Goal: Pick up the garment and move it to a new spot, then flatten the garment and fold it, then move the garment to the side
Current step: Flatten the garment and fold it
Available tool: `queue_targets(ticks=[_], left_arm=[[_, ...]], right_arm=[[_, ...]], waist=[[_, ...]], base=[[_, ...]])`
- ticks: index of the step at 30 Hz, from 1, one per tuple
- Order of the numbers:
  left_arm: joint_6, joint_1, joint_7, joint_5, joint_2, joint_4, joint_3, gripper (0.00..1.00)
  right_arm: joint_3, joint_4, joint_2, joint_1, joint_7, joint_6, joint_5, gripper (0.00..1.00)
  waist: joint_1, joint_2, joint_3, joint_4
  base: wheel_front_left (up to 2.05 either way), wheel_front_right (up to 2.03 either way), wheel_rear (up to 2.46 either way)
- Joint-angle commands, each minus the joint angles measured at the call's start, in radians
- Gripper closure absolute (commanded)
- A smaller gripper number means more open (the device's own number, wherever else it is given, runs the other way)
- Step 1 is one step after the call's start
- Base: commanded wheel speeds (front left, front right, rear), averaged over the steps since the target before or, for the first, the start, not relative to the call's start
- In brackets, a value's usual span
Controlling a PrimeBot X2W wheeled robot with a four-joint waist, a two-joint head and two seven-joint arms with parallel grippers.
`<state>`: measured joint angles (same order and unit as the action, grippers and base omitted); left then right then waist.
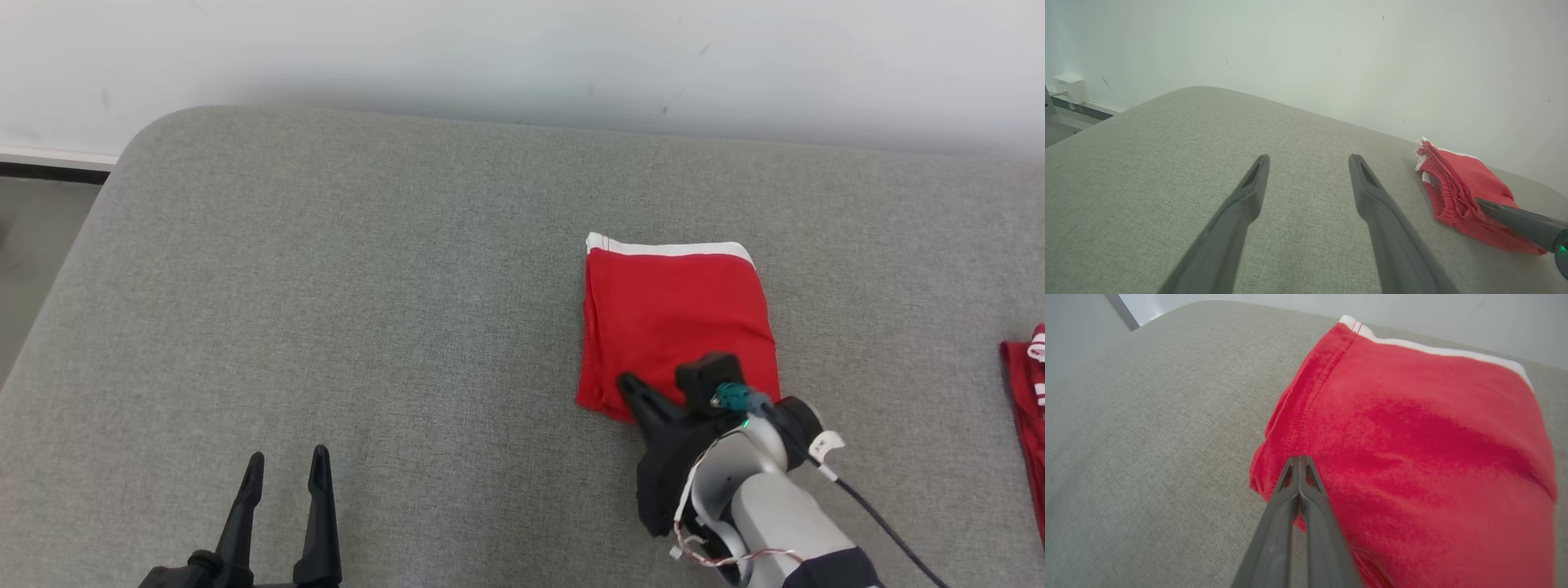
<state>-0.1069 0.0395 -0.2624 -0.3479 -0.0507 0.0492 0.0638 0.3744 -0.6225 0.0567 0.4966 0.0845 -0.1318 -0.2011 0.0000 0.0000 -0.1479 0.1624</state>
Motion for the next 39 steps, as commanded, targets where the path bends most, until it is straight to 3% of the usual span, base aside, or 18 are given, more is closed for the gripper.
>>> queue_targets(ticks=[1,11,14,18,19,20,21,30,39], left_arm=[[-0.005,-0.008,-0.003,0.000,0.000,0.002,-0.001,0.00],[-0.001,0.017,-0.003,0.014,0.000,0.003,-0.016,0.00],[0.002,0.025,-0.003,0.021,0.000,0.000,-0.023,0.00],[0.009,0.045,-0.003,0.029,0.000,0.002,-0.040,0.00],[0.012,0.051,-0.003,0.031,0.000,0.000,-0.046,0.00],[0.015,0.055,-0.003,0.034,0.001,-0.002,-0.049,0.00],[0.016,0.060,-0.003,0.036,0.000,-0.007,-0.055,0.00],[0.023,0.111,-0.003,0.061,0.001,-0.011,-0.110,0.00],[0.006,0.126,-0.003,0.075,0.001,0.020,-0.138,0.00]], right_arm=[[0.015,-0.008,-0.002,-0.010,-0.011,0.003,-0.012,1.00],[0.220,0.027,-0.006,-0.031,-0.032,0.003,-0.234,1.00],[0.215,0.072,-0.006,-0.045,-0.075,0.003,-0.282,1.00],[0.132,0.127,-0.006,-0.094,-0.159,0.003,-0.288,1.00],[0.104,0.142,-0.006,-0.111,-0.180,0.003,-0.278,0.68],[0.072,0.154,-0.006,-0.131,-0.198,0.003,-0.260,0.27],[0.043,0.170,-0.006,-0.154,-0.211,0.003,-0.243,0.00],[-0.277,0.419,-0.007,-0.387,-0.250,0.003,-0.110,0.00],[-0.374,0.510,-0.007,-0.490,-0.239,0.003,-0.032,0.00]], waist=[[0.0000,0.0000,0.001,0.001],[0.0000,0.0000,0.034,-0.021],[0.0000,0.0000,0.053,-0.039],[0.0000,0.0000,0.087,-0.069],[0.0000,0.0000,0.097,-0.077],[0.0000,0.0000,0.106,-0.086],[0.0000,0.0000,0.116,-0.097],[0.0000,0.0000,0.174,-0.178],[0.0000,0.0000,0.194,-0.215]], base=[[0.00,0.00,0.00],[0.00,0.00,0.00],[0.00,0.00,0.00],[0.00,0.00,0.00],[0.00,0.00,0.00],[0.00,0.00,0.00],[0.00,0.00,0.00],[0.00,0.00,0.00],[0.00,0.00,0.00]])
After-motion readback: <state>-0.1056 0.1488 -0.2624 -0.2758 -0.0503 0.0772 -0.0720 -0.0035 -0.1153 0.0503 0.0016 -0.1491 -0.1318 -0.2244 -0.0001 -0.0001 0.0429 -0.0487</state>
